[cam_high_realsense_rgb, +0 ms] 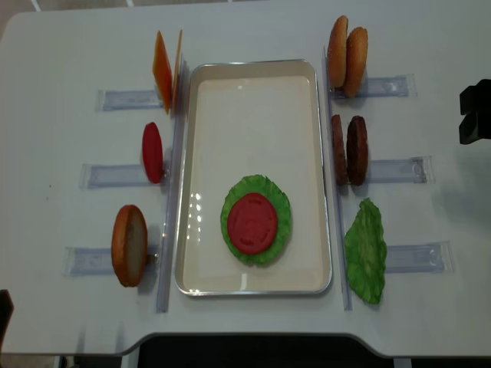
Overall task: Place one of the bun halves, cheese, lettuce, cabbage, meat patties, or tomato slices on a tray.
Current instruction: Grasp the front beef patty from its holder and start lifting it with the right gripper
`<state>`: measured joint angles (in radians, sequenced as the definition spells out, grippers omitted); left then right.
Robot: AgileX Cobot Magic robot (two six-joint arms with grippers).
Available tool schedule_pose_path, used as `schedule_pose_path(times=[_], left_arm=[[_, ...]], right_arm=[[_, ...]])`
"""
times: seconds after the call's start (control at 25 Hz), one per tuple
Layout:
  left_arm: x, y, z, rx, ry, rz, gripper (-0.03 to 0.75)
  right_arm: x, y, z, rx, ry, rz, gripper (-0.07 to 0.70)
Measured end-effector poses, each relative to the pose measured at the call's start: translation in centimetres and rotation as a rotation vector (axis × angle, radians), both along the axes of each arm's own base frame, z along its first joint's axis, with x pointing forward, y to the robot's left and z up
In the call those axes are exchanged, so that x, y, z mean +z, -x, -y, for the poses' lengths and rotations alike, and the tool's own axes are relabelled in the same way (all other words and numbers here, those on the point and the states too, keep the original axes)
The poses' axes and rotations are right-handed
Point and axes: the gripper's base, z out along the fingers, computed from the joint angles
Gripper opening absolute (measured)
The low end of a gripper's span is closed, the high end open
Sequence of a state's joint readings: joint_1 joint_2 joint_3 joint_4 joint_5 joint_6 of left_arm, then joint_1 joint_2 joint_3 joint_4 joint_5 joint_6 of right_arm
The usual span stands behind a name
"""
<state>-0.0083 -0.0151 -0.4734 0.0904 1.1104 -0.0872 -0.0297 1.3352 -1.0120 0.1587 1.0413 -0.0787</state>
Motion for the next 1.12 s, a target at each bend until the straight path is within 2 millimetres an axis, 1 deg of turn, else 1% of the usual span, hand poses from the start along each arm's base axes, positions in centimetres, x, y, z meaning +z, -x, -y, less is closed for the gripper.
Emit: schedule_pose_path(times=[0.08, 0.2, 0.4, 0.68, 0.88, 1.0, 1.12], left_arm=[[0.0, 0.0, 0.0, 0.000, 0.000, 0.000, 0.518], [0.0, 0.0, 0.0, 0.000, 0.000, 0.000, 0.518], [0.0, 0.0, 0.0, 0.000, 0.000, 0.000, 0.518], [0.0, 0.0, 0.0, 0.000, 0.000, 0.000, 0.518], [0.0, 0.0, 0.0, 0.000, 0.000, 0.000, 0.518], [0.0, 0.0, 0.0, 0.000, 0.000, 0.000, 0.518], [0.0, 0.0, 0.0, 0.000, 0.000, 0.000, 0.518]], right_arm=[[0.1, -0.7, -0.3, -0.002, -0.028, 0.000, 0.501], [0.7, -1.4, -1.3, 0.028, -0.040, 0.020, 0.501], [1.9, -1.7, -3.8, 0.051, -0.068, 0.048, 0.508], [2.6, -0.7, -8.4, 0.057, -0.131, 0.023, 0.510], [2.7, 0.3, -11.7, 0.120, -0.167, 0.030, 0.510], [2.8, 0.9, -13.2, 0.144, -0.202, 0.040, 0.510], [2.6, 1.1, -14.2, 0.154, -0.227, 0.029, 0.510]])
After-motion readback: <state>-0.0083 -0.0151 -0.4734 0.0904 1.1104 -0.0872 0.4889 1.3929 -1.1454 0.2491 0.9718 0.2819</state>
